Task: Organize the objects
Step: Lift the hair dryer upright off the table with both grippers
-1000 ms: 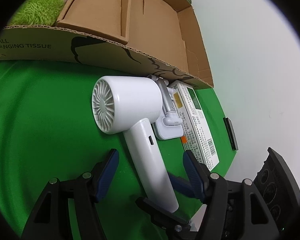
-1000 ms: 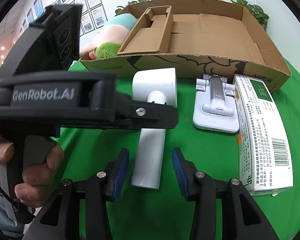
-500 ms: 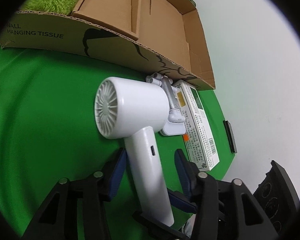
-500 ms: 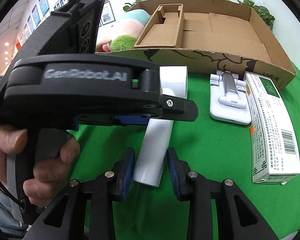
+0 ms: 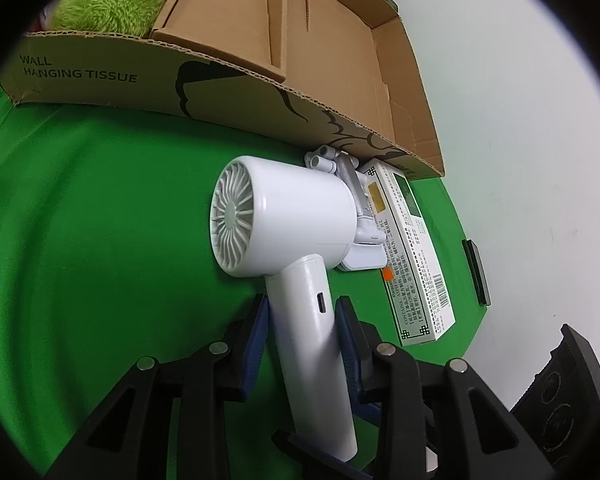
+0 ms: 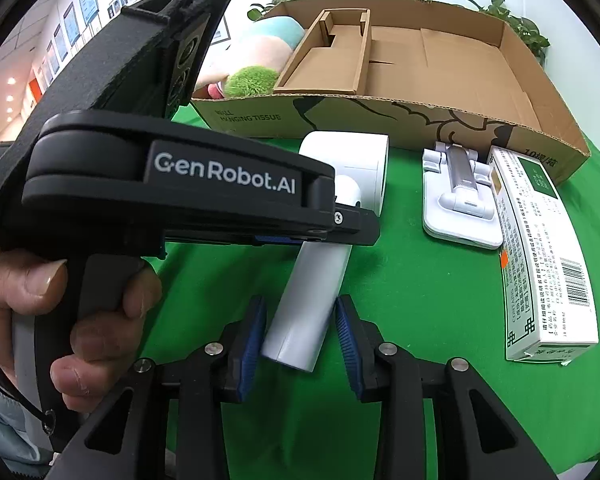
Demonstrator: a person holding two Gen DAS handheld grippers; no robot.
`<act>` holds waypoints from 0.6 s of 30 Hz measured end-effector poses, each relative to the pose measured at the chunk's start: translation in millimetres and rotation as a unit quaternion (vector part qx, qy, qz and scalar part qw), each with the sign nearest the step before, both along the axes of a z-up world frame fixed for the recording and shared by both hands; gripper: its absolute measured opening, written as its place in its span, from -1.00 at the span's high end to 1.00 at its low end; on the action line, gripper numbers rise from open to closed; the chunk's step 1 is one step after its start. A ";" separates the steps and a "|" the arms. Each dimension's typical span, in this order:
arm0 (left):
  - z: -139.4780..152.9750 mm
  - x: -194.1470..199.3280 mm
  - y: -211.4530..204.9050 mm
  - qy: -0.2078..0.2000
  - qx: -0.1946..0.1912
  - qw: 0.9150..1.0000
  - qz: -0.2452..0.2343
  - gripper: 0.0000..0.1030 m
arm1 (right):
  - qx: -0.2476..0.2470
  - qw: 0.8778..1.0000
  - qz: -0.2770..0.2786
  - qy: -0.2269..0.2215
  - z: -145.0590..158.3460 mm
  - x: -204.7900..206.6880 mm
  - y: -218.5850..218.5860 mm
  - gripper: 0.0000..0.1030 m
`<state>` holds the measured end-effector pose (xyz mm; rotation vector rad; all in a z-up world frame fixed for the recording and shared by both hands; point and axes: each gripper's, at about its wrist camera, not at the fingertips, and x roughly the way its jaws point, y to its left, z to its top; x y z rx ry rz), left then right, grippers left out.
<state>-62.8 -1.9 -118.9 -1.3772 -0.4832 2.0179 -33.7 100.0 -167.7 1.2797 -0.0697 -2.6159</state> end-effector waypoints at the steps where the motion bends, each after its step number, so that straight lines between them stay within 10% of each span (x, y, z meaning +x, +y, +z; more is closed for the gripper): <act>1: 0.3 0.2 0.2 0.000 -0.002 1.000 0.001 0.38 | -0.003 1.000 -0.002 0.000 -0.2 4.5 2.8 0.33; 18: 20.1 13.9 -3.9 0.034 -0.020 0.999 0.008 0.42 | -0.004 1.000 0.002 0.007 0.3 7.8 1.5 0.37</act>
